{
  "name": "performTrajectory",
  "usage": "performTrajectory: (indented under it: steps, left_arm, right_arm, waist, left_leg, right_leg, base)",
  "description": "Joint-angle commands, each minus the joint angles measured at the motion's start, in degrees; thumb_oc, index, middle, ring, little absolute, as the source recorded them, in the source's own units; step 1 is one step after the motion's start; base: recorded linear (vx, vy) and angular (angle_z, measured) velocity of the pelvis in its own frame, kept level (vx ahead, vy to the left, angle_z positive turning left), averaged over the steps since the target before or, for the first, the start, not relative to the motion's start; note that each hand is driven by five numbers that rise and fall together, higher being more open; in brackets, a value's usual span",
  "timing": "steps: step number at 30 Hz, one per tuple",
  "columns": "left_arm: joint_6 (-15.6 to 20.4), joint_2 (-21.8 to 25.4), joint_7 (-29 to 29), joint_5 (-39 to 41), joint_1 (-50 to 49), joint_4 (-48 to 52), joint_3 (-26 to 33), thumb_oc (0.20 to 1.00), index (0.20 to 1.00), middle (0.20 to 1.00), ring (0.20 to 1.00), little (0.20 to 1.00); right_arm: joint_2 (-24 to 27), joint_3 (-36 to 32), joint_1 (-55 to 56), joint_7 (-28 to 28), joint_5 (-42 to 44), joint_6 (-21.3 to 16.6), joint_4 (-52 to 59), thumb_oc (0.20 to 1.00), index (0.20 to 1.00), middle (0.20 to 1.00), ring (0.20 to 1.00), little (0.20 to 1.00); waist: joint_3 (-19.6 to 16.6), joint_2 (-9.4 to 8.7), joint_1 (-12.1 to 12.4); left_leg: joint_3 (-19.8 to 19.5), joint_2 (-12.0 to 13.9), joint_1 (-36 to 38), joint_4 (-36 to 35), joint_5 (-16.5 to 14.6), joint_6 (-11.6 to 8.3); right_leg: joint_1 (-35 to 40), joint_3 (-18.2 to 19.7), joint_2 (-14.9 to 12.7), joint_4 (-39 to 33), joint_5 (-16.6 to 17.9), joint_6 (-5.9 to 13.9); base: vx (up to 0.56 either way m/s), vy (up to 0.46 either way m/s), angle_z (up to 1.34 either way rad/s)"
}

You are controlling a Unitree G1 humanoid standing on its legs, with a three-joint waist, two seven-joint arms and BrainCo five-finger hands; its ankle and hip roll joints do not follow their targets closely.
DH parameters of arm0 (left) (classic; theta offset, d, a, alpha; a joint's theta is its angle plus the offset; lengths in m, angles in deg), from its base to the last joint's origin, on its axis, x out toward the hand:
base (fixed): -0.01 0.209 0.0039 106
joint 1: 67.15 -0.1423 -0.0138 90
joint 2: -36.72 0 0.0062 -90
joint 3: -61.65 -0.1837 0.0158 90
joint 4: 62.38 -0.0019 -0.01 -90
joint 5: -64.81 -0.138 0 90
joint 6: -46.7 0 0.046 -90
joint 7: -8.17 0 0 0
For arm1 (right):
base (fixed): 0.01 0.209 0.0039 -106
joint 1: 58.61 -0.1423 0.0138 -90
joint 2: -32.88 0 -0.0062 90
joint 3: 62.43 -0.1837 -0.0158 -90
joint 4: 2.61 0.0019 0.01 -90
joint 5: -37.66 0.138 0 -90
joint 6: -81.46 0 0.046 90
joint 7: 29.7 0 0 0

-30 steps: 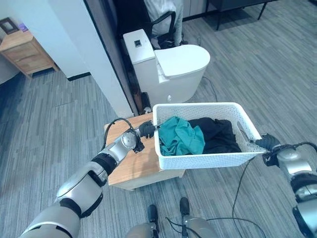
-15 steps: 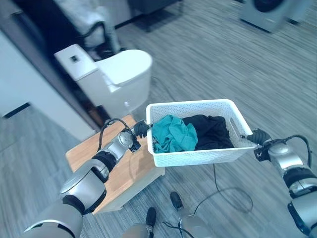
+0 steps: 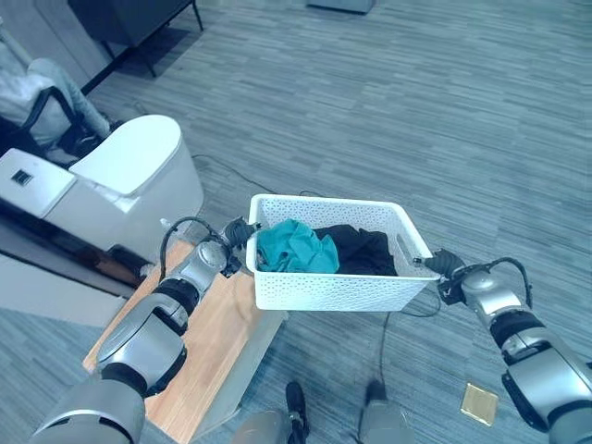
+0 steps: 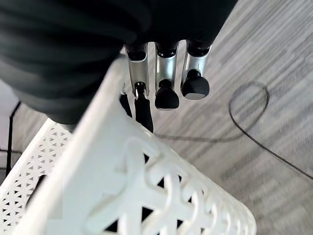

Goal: Grab the laundry basket,head to the washer,open it,put in the laundry and shut it.

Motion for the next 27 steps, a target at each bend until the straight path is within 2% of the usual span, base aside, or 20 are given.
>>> performTrajectory:
  steps: [1,7,14,18,20,23,24,25,27]
  left_arm:
    - [2.4,1.2,2.4,-1.6,3.4,-2.7,0.5,0.200,0.200,0.200,0.200,0.200]
    - [2.5,1.3,3.0,-1.2,3.1,-2.9,1.9,0.200,0.200,0.200,0.200,0.200]
    - [2.6,-0.3,2.9,-1.1,4.1,-3.3,1.6,0.200,0.200,0.200,0.200,0.200]
    - [2.6,-0.3,2.9,-1.1,4.1,-3.3,1.6,0.200,0.200,0.200,0.200,0.200]
    - [2.3,-0.7,2.8,-1.0,4.3,-3.9,1.7,0.200,0.200,0.200,0.200,0.200]
    - [2.0,-1.0,2.8,-0.9,4.5,-4.8,1.8,0.200,0.200,0.200,0.200,0.200]
    - [1.8,-1.3,3.0,-0.8,5.0,-5.5,2.1,0.200,0.200,0.200,0.200,0.200]
    - [1.8,-1.3,3.0,-0.8,5.0,-5.5,2.0,0.200,0.200,0.200,0.200,0.200]
    - [1.7,-1.7,3.0,-0.9,5.6,-5.9,1.9,0.200,0.200,0.200,0.200,0.200]
  right_arm:
    - [4.8,-1.9,-3.6,-0.3,0.9,-3.5,0.6,0.200,0.200,0.200,0.200,0.200]
    - [5.4,-2.2,-3.4,-0.6,1.4,-3.8,1.0,0.200,0.200,0.200,0.200,0.200]
    - [8.4,-4.3,-1.1,-1.2,2.1,-4.5,1.5,0.200,0.200,0.200,0.200,0.200]
    - [8.4,-4.3,-1.1,-1.2,2.1,-4.5,1.5,0.200,0.200,0.200,0.200,0.200]
    - [9.5,-5.8,1.0,-1.9,2.5,-5.0,3.3,0.200,0.200,0.200,0.200,0.200]
    - [9.8,-6.4,1.9,-2.1,2.8,-5.1,4.3,0.200,0.200,0.200,0.200,0.200]
    - [10.2,-7.2,2.9,-2.6,3.3,-5.4,5.5,0.200,0.200,0.200,0.200,0.200]
    - [10.2,-7.2,2.9,-2.6,3.3,-5.4,5.6,0.200,0.200,0.200,0.200,0.200]
    - [11.0,-7.8,3.8,-2.9,3.6,-5.6,6.7,0.200,0.200,0.200,0.200,0.200]
  waist:
    - [-8.1,-2.30,1.1]
    - [-8.2,-2.80,0.7]
    - [-8.0,-3.39,0.1]
    - [-8.0,-3.39,0.1]
    - [-7.3,-3.57,-0.4]
    - [-6.9,-3.82,-0.6]
    - [-6.5,-4.25,-1.0]
    - [-6.5,-4.25,-1.1]
    - [-6.1,-4.83,-1.6]
  left_leg:
    - [-2.9,-0.7,-4.6,2.2,-1.8,-2.72]
    - [-3.6,0.7,-4.0,0.4,-0.1,-3.79]
    - [-6.2,2.3,-3.7,-3.2,3.6,-5.80]
    - [-6.3,2.3,-3.7,-3.2,3.6,-5.81]
    - [-7.7,4.3,-3.9,-3.2,5.4,-7.21]
    - [-8.2,5.3,-4.3,-2.7,6.0,-7.87]
    - [-8.5,6.8,-5.0,-1.9,6.8,-8.65]
    - [-8.6,6.8,-5.1,-1.8,6.8,-8.66]
    - [-8.5,8.5,-6.2,0.5,6.8,-9.48]
  right_leg:
    - [-4.2,2.2,-0.3,2.7,1.3,0.18]
    - [-2.1,2.2,2.0,-0.4,0.2,-0.45]
    - [0.0,0.9,5.0,-3.8,-0.1,-1.88]
    - [0.1,0.9,5.0,-3.8,-0.1,-1.89]
    - [0.4,1.1,7.4,-2.9,-2.0,-3.67]
    - [0.5,1.1,8.3,-2.3,-2.6,-4.41]
    - [0.8,0.7,9.4,-1.9,-3.2,-5.15]
    - [0.8,0.6,9.4,-1.9,-3.2,-5.16]
    - [1.3,0.3,10.4,-1.7,-3.7,-5.97]
  base:
    - [-0.06,-0.178,-0.22]
    - [-0.03,-0.133,-0.04]
    - [-0.03,-0.141,0.17]
    - [-0.01,-0.053,0.21]
    - [-0.05,-0.317,0.10]
    - [-0.02,-0.183,0.18]
    - [-0.01,-0.150,0.08]
    - [-0.01,-0.233,0.14]
    - [0.00,-0.252,0.13]
